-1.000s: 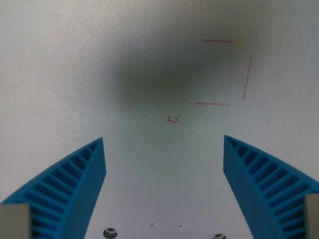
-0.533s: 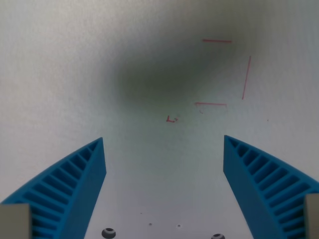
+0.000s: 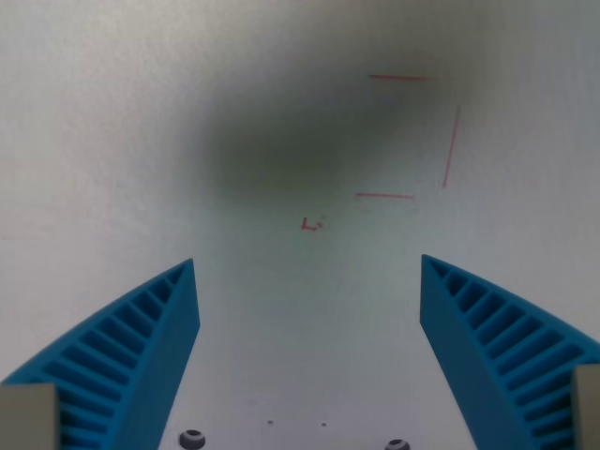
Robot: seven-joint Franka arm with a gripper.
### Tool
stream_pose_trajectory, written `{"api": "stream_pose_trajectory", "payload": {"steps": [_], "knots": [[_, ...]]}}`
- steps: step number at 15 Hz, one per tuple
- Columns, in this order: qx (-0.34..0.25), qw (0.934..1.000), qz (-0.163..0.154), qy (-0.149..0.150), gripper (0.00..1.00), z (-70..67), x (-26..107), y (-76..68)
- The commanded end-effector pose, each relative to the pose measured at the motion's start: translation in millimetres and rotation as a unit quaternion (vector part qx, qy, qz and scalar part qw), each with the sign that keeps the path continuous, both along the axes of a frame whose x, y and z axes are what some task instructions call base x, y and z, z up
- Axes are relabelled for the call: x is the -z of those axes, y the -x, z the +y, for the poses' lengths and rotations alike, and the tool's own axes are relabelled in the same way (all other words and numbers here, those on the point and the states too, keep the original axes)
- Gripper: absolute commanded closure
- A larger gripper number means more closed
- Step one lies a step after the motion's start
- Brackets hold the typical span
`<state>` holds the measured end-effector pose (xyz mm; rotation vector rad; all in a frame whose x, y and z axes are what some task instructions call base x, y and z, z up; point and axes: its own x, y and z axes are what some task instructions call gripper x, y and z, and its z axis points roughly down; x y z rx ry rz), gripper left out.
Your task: Rotate around gripper negative x
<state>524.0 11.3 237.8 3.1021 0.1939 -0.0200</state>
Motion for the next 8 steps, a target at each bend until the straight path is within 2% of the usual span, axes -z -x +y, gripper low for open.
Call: {"api": "stream_pose_trajectory", "payload": {"steps": [1, 8], "knots": [[0.005, 0.9967, -0.012, 0.08, 0.0, 2.3, -1.6, -0.1], [0.004, 0.9926, -0.017, 0.12, 0.0, 2.3, -1.6, -0.1]]}}
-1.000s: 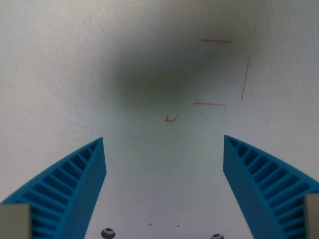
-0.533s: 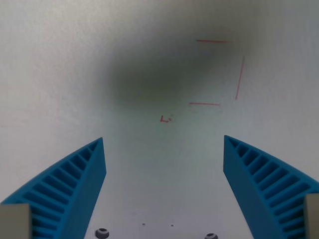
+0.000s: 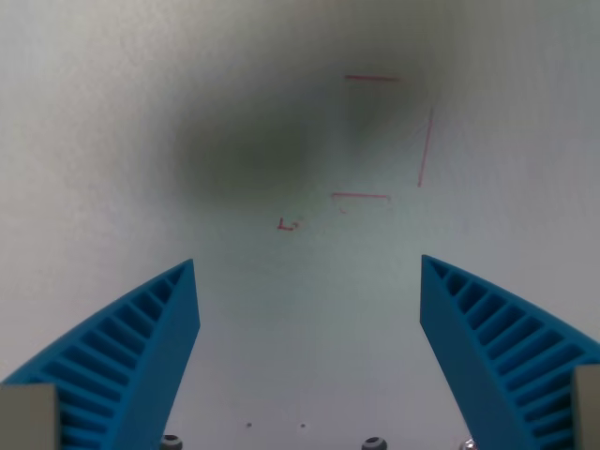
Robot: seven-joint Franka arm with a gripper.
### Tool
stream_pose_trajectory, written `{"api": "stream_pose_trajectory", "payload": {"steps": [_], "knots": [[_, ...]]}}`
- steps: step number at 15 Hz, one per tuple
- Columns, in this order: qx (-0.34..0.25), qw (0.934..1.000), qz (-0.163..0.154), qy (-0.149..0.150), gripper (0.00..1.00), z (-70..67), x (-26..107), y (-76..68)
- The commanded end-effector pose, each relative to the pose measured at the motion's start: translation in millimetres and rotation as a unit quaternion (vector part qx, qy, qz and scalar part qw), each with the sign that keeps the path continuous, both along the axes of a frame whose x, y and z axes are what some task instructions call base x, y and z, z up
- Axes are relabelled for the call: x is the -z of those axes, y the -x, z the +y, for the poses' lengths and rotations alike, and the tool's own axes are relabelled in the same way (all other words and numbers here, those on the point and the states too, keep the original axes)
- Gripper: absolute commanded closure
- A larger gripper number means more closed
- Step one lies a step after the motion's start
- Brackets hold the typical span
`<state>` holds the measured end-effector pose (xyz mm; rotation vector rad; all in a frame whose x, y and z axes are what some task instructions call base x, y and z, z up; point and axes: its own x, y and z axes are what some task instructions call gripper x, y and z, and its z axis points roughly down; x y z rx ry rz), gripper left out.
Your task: Rotate around gripper negative x
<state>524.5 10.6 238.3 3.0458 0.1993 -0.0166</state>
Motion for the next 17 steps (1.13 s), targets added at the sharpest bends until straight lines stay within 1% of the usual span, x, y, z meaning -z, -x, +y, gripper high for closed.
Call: {"api": "stream_pose_trajectory", "payload": {"steps": [1, 9, 17], "knots": [[0.007, 0.995, -0.016, 0.098, 0.0, 3.1, -1.1, 0.4], [0.007, 0.9893, -0.021, 0.144, 0.0, 3.1, -1.1, 0.4], [0.006, 0.9814, -0.027, 0.19, 0.0, 3.1, -1.1, 0.4]]}}
